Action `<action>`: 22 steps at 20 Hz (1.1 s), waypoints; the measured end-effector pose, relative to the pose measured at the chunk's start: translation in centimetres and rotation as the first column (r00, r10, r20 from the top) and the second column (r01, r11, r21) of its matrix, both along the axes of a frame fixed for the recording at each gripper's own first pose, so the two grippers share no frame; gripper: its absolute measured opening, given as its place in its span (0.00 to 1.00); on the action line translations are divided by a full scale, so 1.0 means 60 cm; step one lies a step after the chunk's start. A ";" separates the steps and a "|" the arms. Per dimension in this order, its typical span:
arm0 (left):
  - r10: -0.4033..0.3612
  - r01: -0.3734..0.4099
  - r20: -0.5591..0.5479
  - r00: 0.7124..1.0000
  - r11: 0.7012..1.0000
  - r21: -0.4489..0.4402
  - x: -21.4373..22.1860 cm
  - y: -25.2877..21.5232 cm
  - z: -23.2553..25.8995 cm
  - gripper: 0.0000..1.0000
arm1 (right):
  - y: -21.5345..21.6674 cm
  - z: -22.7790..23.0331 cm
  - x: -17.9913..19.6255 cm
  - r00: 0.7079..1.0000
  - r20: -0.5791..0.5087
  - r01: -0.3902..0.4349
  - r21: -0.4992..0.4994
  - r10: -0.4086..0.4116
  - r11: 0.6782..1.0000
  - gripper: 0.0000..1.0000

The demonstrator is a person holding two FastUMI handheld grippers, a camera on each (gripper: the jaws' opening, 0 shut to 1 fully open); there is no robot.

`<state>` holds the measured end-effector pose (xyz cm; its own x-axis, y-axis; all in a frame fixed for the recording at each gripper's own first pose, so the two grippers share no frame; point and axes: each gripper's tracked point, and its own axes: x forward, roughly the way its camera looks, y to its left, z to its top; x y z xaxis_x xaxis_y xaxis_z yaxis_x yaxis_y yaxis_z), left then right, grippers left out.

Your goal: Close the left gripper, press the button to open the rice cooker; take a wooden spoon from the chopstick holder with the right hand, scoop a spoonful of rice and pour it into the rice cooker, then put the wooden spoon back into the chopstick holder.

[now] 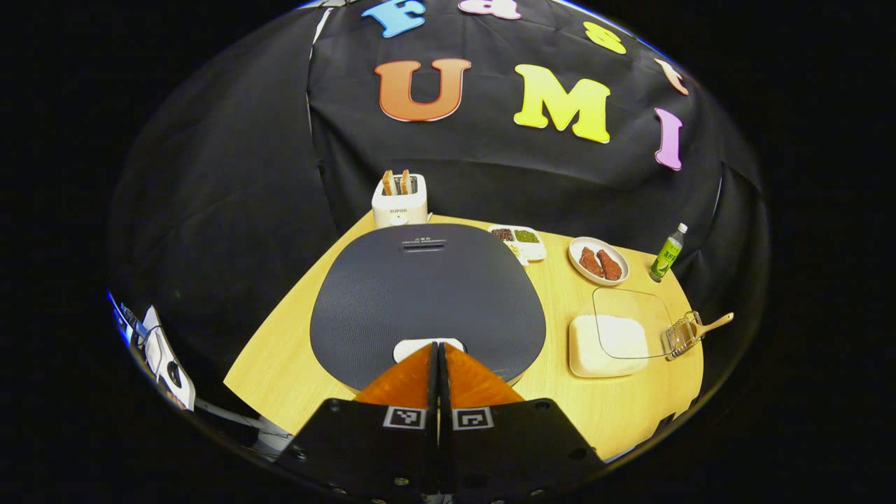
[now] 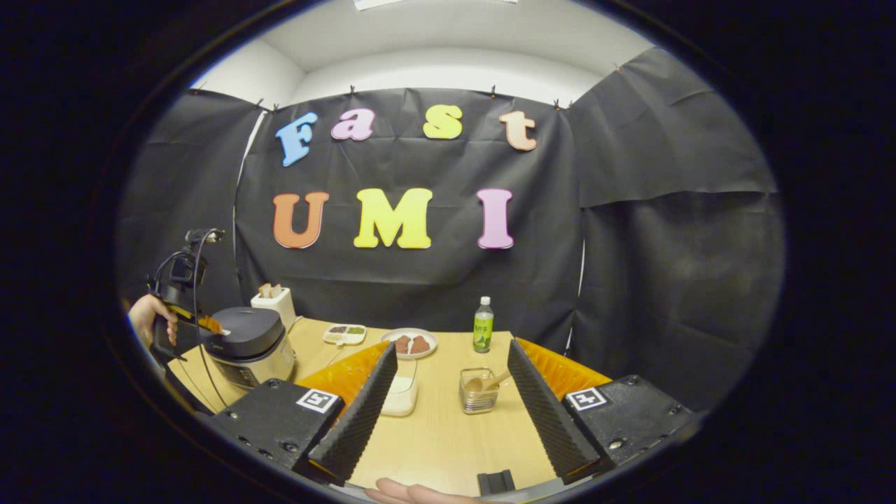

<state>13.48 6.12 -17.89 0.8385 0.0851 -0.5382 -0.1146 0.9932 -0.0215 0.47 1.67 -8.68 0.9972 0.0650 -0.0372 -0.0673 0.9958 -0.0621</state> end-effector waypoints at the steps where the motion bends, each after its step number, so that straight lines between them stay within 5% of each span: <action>1: 0.004 -0.005 0.066 0.998 1.000 0.013 0.000 0.005 0.027 0.01 | -0.006 0.001 0.001 1.000 0.007 0.009 0.001 -0.009 1.000 0.99; 2: 0.011 -0.012 0.125 0.992 1.000 0.008 -0.011 -0.001 0.059 0.01 | -0.008 0.000 0.001 1.000 0.006 0.013 0.002 -0.013 1.000 0.99; 4: 0.018 -0.022 0.224 0.974 1.000 0.015 -0.016 -0.005 0.102 0.21 | -0.008 -0.010 0.003 1.000 -0.012 0.016 0.003 -0.016 1.000 0.99; 5: 0.030 -0.035 0.271 0.962 0.999 0.016 -0.037 -0.007 0.126 0.19 | -0.006 -0.010 0.002 1.000 -0.018 0.012 0.003 -0.012 1.000 1.00; 6: 0.053 -0.064 0.308 0.950 0.998 0.026 -0.050 0.001 0.146 0.65 | -0.006 -0.009 0.002 1.000 -0.021 0.008 0.003 -0.008 1.000 1.00; 9: 0.031 -0.069 0.394 0.919 0.994 0.084 -0.086 -0.004 0.178 0.57 | -0.011 -0.002 0.005 1.000 -0.006 0.021 0.014 -0.021 1.000 0.99; 12: -0.016 -0.049 0.462 0.887 0.990 0.129 -0.126 -0.023 0.209 0.98 | 0.000 -0.007 0.006 1.000 -0.019 0.016 0.018 -0.015 1.000 1.00; 13: -0.024 -0.042 0.475 0.880 0.991 0.127 -0.139 -0.030 0.213 0.90 | 0.003 -0.006 0.006 1.000 -0.017 0.012 0.023 -0.012 1.000 1.00; 14: -0.024 -0.045 0.486 0.874 0.991 0.129 -0.151 -0.032 0.215 0.97 | 0.003 -0.004 0.008 1.000 -0.013 0.013 0.024 -0.012 1.000 1.00; 22: -0.058 0.008 0.538 0.841 0.995 0.095 -0.228 -0.077 0.214 0.95 | -0.025 -0.021 0.045 1.000 0.007 0.014 0.056 -0.015 0.998 0.99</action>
<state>-0.20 1.47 -5.05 0.9970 0.0769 0.0084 -0.0770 0.9969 0.0151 3.15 0.19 -9.95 0.9983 0.0525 -0.0262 -0.0527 0.9986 -0.0063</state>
